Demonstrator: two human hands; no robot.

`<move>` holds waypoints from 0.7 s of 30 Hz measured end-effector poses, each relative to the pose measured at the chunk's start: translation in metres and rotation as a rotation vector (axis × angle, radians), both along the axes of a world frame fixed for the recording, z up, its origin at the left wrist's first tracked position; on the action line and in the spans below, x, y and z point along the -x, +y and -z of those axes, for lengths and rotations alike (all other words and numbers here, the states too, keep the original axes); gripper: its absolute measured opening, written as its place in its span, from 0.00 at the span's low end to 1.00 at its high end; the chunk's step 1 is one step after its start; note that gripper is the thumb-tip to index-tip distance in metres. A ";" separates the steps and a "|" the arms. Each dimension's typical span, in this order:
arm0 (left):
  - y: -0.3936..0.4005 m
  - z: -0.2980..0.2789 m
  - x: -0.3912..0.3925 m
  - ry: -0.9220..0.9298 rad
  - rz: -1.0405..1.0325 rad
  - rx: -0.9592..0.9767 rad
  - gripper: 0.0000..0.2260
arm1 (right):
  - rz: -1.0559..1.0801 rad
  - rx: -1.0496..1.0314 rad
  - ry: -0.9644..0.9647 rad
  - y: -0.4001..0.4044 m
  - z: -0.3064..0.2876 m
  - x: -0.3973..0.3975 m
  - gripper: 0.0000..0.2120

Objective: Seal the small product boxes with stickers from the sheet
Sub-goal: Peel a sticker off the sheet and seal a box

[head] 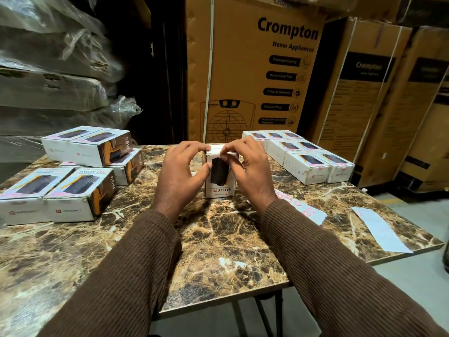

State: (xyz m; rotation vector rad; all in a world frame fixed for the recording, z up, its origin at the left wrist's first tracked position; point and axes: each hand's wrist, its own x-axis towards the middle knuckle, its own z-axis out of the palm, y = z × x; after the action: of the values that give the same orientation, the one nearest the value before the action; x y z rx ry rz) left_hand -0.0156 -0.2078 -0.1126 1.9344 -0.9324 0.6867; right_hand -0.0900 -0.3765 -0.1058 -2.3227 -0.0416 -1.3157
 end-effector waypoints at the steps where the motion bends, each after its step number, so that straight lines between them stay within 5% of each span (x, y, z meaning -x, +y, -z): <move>1: 0.000 0.000 0.000 0.001 0.000 -0.001 0.15 | 0.001 -0.007 -0.002 0.000 0.000 0.000 0.04; 21: 0.000 0.001 -0.001 0.007 -0.006 -0.012 0.16 | -0.086 -0.129 -0.040 -0.003 0.000 0.002 0.03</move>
State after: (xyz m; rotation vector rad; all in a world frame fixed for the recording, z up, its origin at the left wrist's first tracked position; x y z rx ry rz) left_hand -0.0150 -0.2077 -0.1136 1.9498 -0.9283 0.6789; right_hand -0.0919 -0.3797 -0.1061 -2.1624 -0.0667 -1.2841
